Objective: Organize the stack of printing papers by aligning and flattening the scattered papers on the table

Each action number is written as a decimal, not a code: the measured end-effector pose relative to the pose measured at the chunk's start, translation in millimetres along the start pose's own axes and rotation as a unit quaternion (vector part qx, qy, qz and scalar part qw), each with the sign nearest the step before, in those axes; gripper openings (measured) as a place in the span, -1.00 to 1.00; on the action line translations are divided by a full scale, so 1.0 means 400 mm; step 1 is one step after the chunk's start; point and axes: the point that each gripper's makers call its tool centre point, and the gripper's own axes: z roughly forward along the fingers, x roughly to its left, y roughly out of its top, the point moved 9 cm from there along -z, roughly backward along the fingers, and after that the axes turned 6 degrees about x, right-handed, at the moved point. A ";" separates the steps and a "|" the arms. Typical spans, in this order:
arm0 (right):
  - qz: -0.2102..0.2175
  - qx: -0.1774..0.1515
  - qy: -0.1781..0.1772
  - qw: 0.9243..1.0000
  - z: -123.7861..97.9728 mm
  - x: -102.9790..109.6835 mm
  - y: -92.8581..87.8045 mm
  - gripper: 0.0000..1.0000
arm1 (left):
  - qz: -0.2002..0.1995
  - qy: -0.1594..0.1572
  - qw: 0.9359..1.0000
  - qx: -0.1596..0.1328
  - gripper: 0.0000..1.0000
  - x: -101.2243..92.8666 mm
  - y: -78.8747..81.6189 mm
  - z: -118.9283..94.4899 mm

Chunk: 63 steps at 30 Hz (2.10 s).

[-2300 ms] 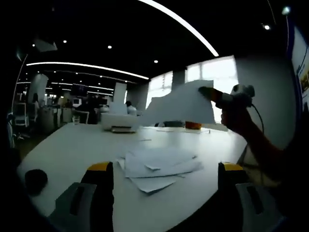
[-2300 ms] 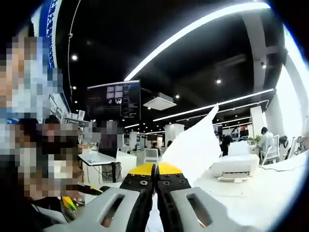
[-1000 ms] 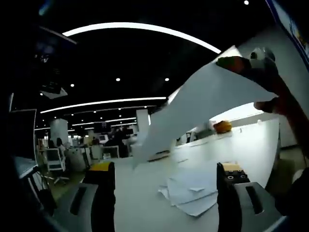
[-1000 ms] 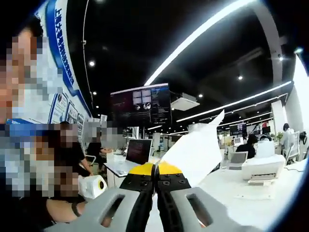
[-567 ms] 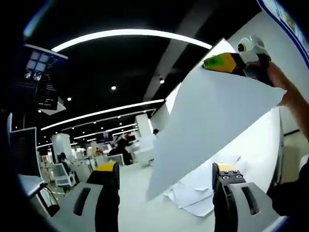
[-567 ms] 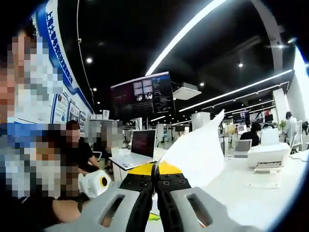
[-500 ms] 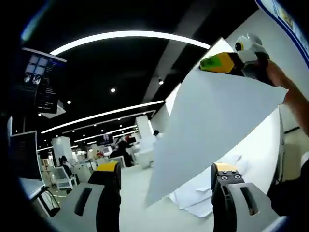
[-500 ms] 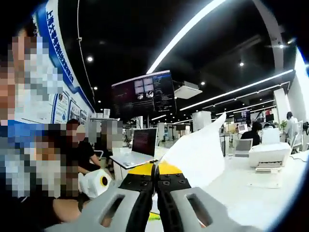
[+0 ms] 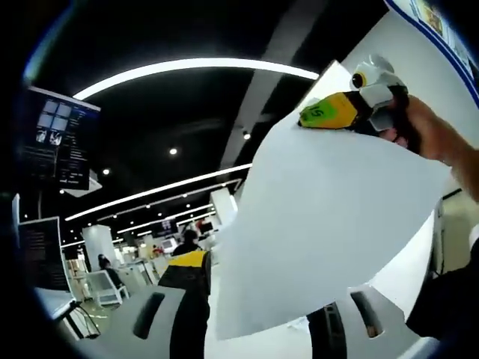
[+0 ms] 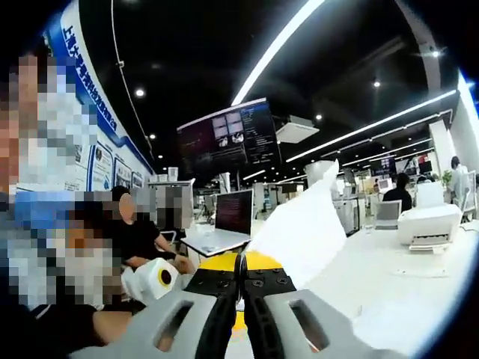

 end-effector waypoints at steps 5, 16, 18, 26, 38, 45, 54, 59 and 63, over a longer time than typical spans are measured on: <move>0.010 0.001 0.014 1.000 0.006 0.005 -0.002 -1.00 | 0.014 0.001 1.000 -0.006 -0.20 -0.002 0.002 -0.001; 0.020 0.002 0.022 1.000 0.007 0.010 -0.005 -1.00 | 0.031 0.008 0.999 -0.006 -0.45 0.002 -0.005 -0.005; 0.023 0.001 0.025 0.999 0.006 0.012 -0.004 -1.00 | 0.029 0.008 1.000 -0.004 -0.45 0.003 -0.010 -0.003; 0.033 0.000 0.033 0.999 0.013 0.021 -0.006 -1.00 | 0.028 0.015 0.999 -0.003 -0.48 0.007 -0.014 -0.008; 0.031 0.007 0.017 0.999 0.005 0.012 -0.008 -1.00 | 0.018 0.011 1.000 -0.016 -0.52 0.006 -0.002 -0.015; 0.033 0.011 0.018 0.999 0.005 0.013 -0.013 -1.00 | 0.016 0.010 1.000 -0.018 -0.59 0.006 0.000 -0.014; 0.036 0.015 0.016 0.999 0.000 0.015 -0.013 -1.00 | 0.015 0.010 1.000 -0.022 -0.69 0.009 0.001 -0.022; 0.026 0.021 0.011 0.999 -0.001 0.012 -0.013 -1.00 | 0.014 0.006 1.000 -0.020 -0.76 0.005 0.001 -0.021; 0.036 0.018 0.021 0.999 0.000 0.014 -0.009 -1.00 | 0.021 0.007 1.000 -0.019 -0.88 0.005 0.002 -0.023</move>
